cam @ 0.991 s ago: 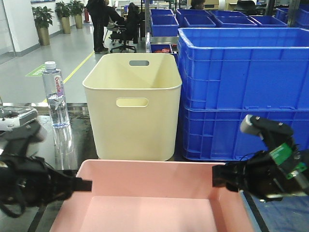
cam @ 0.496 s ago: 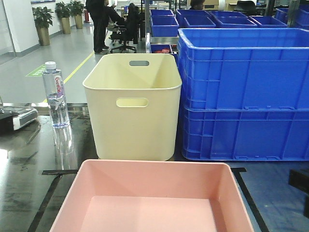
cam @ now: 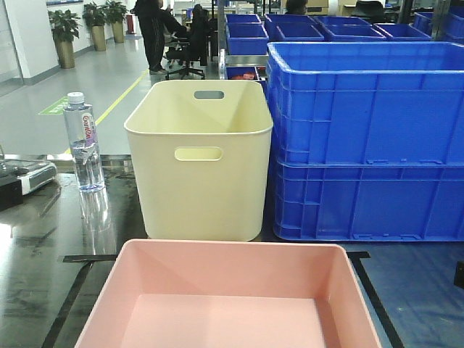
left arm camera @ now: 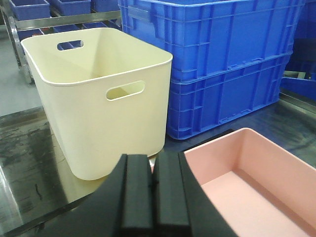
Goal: Grab pink bin and stack on right shelf
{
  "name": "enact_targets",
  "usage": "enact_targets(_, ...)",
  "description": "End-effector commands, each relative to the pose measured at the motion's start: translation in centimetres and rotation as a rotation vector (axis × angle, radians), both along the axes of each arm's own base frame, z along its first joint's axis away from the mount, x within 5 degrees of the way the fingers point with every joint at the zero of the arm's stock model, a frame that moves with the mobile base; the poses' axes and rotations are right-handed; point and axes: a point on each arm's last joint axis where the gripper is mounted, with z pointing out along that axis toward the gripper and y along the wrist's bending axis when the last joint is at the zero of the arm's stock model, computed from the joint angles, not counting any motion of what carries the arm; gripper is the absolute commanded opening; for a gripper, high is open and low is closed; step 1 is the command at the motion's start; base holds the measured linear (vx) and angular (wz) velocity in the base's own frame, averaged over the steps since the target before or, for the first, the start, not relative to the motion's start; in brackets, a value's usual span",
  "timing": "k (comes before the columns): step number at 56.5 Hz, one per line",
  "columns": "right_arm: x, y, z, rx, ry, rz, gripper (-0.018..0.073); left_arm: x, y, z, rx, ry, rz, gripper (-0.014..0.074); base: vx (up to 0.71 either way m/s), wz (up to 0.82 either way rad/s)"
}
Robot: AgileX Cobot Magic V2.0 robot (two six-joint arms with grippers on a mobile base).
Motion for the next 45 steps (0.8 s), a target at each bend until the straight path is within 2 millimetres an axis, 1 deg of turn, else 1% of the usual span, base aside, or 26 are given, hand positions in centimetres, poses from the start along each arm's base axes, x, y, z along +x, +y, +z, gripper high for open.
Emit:
enact_targets(1,0.0,-0.1,1.6,0.023,-0.104,-0.006,-0.0013,-0.2,0.4,1.4,-0.033,-0.083,0.04,-0.0008,0.0,0.0)
enact_targets(3,0.0,-0.1,1.6,0.023,-0.104,-0.006,-0.0013,-0.5,0.7,1.1,-0.014,-0.092,0.06,-0.0008,0.0,0.0)
enact_targets(5,0.0,-0.1,1.6,0.023,-0.104,-0.006,-0.0013,-0.7,1.3,0.4,-0.002,-0.102,0.106,-0.0008,0.0,0.0)
enact_targets(8,0.0,-0.1,1.6,0.023,-0.104,-0.006,-0.0013,-1.4,2.5,-1.7,-0.005,-0.119,0.21,-0.0008,0.0,0.0)
enact_targets(12,0.0,-0.1,1.6,0.023,-0.104,-0.006,-0.0013,-2.9,4.0,-5.4,0.039,-0.15,0.328,-0.0008,0.0,0.0)
enact_targets(13,0.0,-0.1,1.6,0.023,-0.104,-0.006,-0.0013,-3.2,4.2,-6.1,0.039,-0.154,0.344,-0.0008,0.0,0.0)
enact_targets(15,0.0,-0.1,1.6,0.023,-0.104,-0.006,-0.0013,-3.8,4.7,-7.7,0.012,-0.155,0.382,-0.0008,0.0,0.0)
enact_targets(17,0.0,-0.1,1.6,0.023,-0.104,-0.006,-0.0013,-4.6,5.1,-9.8,-0.015,-0.149,0.412,-0.0008,0.0,0.0)
enact_targets(19,0.0,-0.1,1.6,0.023,-0.104,-0.006,-0.0013,-5.2,5.4,-11.6,-0.039,-0.142,0.435,-0.0008,0.0,0.0)
enact_targets(23,0.0,-0.1,1.6,0.023,-0.104,-0.006,-0.0013,-6.3,5.9,-15.9,-0.076,-0.12,0.477,-0.0008,0.0,0.0)
enact_targets(26,0.0,-0.1,1.6,0.023,-0.104,-0.006,-0.0013,-7.0,6.1,-18.5,-0.108,-0.096,0.5,-0.0008,0.0,0.0)
enact_targets(28,0.0,-0.1,1.6,0.023,-0.104,-0.006,-0.0013,-7.4,6.2,-19.8,-0.128,-0.092,0.513,-0.0008,0.0,0.0)
enact_targets(33,0.0,-0.1,1.6,0.023,-0.104,-0.006,-0.0013,-8.1,6.4,-22.7,-0.155,-0.103,0.538,-0.0008,0.0,0.0)
enact_targets(36,0.0,-0.1,1.6,0.023,-0.104,-0.006,-0.0013,-8.2,6.4,-24.1,-0.179,-0.096,0.548,-0.0008,0.0,0.0)
enact_targets(39,0.0,-0.1,1.5,0.021,-0.098,-0.006,-0.0013,-8.1,6.5,-24.6,-0.161,-0.015,0.563,-0.0008,0.0,0.0)
enact_targets(45,0.0,0.0,1.3,0.015,-0.076,-0.003,-0.0013,-8.0,6.5,-25.2,-0.13,0.071,0.57,-0.0008,0.0,0.0)
